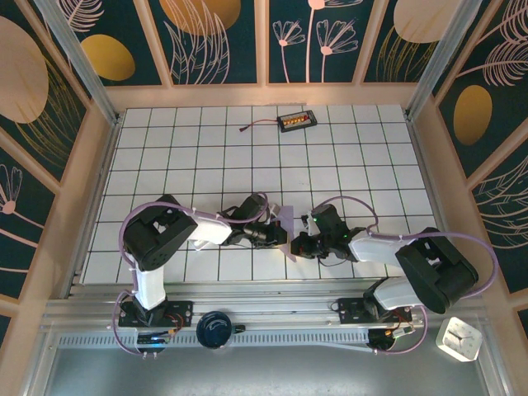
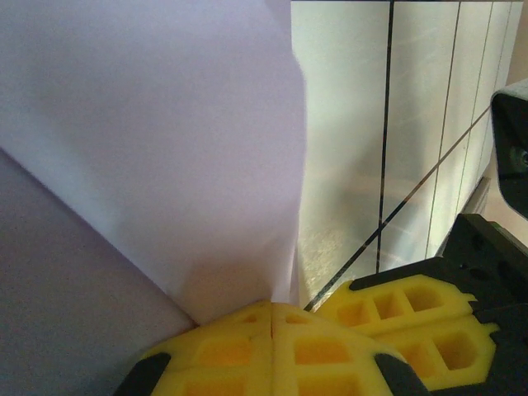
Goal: Fold a paper plane with a square sheet of paper (pick it up from the middle)
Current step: Fourth fold the wing at the center of the table.
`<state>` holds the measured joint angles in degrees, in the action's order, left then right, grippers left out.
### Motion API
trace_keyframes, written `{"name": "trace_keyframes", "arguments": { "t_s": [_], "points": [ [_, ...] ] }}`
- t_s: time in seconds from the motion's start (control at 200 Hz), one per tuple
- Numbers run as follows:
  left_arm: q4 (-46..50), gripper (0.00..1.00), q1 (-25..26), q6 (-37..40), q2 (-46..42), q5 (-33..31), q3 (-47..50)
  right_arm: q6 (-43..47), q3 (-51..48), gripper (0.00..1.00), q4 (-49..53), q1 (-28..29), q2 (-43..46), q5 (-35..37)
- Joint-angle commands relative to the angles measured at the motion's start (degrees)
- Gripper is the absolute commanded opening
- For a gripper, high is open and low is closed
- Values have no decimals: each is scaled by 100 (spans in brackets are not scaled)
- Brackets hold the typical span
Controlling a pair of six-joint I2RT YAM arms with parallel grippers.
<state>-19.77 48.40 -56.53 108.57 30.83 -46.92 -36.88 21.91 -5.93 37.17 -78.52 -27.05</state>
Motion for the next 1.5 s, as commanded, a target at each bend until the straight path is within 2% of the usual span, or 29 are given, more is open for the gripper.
{"name": "trace_keyframes", "arguments": {
  "t_s": [0.0,0.656,1.496],
  "points": [
    [372,0,-21,222,240,-358,-130,-67,-161,0,1250,19,-206,550],
    [1267,0,-695,997,437,-500,-751,-34,-187,0,1410,131,-400,587],
    [1612,0,-1529,1358,1007,-481,-1721,15,-231,0,1404,176,-408,622]
  ]
}}
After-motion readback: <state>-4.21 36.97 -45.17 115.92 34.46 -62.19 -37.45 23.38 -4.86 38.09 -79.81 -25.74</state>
